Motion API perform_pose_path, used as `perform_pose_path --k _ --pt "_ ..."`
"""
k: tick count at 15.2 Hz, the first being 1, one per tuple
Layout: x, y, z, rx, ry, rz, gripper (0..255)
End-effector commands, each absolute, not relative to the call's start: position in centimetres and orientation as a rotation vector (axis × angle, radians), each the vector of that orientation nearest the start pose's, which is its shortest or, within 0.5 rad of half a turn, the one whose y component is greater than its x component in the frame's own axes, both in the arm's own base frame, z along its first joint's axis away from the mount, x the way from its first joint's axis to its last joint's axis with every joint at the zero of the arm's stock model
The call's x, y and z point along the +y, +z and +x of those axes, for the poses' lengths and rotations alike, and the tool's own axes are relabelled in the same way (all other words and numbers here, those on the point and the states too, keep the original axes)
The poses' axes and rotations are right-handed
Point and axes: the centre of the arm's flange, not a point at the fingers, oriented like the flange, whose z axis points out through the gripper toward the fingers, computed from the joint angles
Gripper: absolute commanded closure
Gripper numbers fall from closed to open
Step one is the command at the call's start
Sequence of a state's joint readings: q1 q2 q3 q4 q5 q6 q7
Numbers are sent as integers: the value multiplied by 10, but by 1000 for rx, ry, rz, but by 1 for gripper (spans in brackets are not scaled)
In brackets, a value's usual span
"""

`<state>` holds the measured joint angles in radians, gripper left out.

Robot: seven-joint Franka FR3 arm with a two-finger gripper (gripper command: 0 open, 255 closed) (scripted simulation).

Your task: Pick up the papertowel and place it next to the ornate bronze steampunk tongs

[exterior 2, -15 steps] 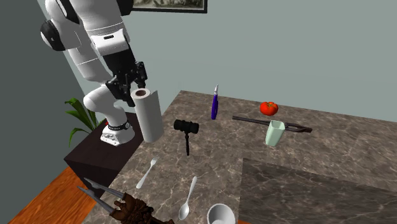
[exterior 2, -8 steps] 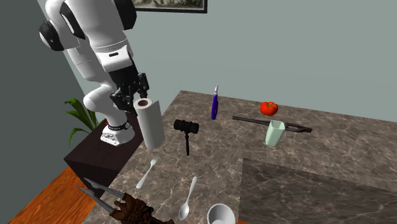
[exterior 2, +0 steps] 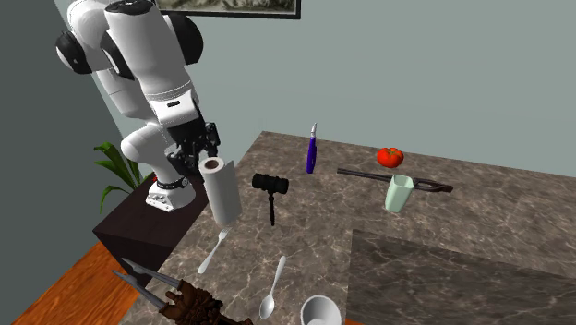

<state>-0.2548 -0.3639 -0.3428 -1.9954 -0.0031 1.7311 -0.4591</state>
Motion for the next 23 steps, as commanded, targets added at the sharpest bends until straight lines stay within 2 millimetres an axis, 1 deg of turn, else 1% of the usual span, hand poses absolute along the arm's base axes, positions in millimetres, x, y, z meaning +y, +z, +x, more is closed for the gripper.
perform_pose_path --k 1,23 --pt "-277 598 363 187 -197 -3068 255" --pt "-277 482 363 187 -197 -3068 255"
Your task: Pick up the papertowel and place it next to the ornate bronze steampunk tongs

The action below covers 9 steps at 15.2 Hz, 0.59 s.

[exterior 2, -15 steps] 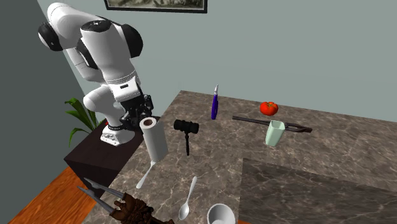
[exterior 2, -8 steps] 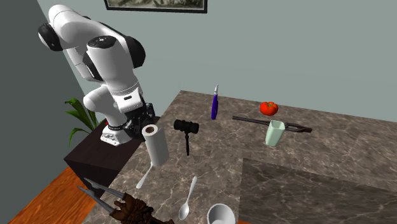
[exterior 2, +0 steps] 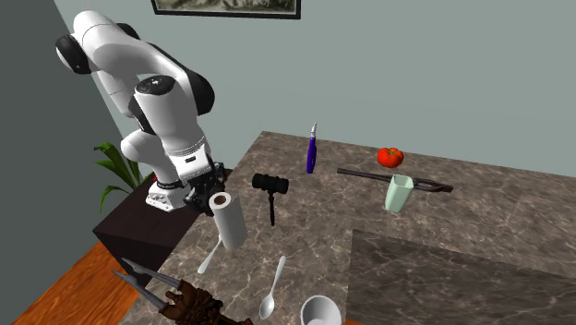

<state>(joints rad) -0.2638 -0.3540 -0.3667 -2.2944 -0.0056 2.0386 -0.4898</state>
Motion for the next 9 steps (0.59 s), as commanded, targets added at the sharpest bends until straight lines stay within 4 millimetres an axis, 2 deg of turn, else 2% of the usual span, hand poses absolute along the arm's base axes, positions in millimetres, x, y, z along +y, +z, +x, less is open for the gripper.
perform_pose_path --k 1,9 --pt "-277 476 363 187 -197 -3068 255" --pt "-277 434 363 187 -197 -3068 255"
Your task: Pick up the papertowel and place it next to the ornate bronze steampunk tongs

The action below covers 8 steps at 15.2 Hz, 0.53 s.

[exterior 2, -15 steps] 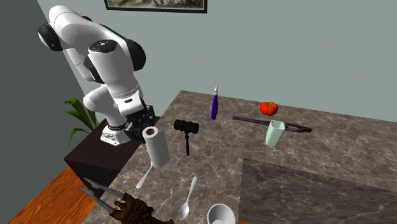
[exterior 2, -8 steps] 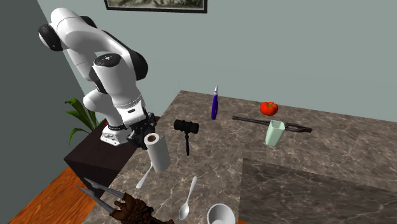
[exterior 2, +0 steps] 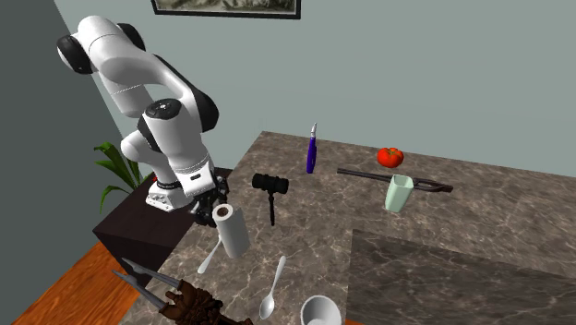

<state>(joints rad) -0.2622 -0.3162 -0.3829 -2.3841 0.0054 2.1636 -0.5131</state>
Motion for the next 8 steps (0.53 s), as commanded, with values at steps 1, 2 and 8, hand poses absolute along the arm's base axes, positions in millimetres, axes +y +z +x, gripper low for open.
perform_pose_path --k 1,2,8 --pt "-277 429 363 187 -197 -3068 255" --pt "-277 424 363 187 -197 -3068 255" --pt "-277 421 363 187 -197 -3068 255"
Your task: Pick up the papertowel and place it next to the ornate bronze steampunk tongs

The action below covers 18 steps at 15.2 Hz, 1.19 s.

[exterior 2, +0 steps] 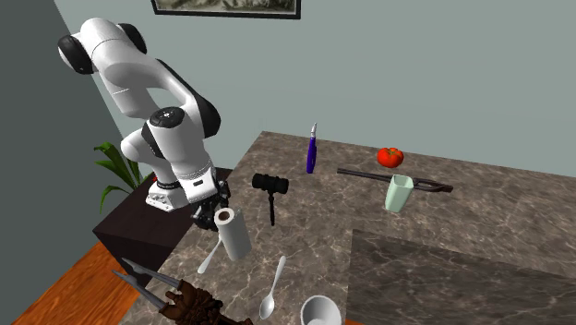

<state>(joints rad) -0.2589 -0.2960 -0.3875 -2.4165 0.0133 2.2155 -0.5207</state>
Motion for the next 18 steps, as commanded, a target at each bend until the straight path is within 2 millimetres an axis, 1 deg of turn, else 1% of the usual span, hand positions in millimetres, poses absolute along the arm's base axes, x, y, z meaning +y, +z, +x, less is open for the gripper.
perform_pose_path --k 1,2,3,8,11,12,18 --pt "-277 421 363 187 -197 -3068 255" --pt "-277 421 363 187 -197 -3068 255" --pt "-277 421 363 187 -197 -3068 0" --pt "-277 421 363 187 -197 -3068 0" --pt "-279 460 358 187 -197 -3068 0" --pt "-280 470 357 187 -197 -3068 0" --pt "-280 470 357 187 -197 -3068 0"
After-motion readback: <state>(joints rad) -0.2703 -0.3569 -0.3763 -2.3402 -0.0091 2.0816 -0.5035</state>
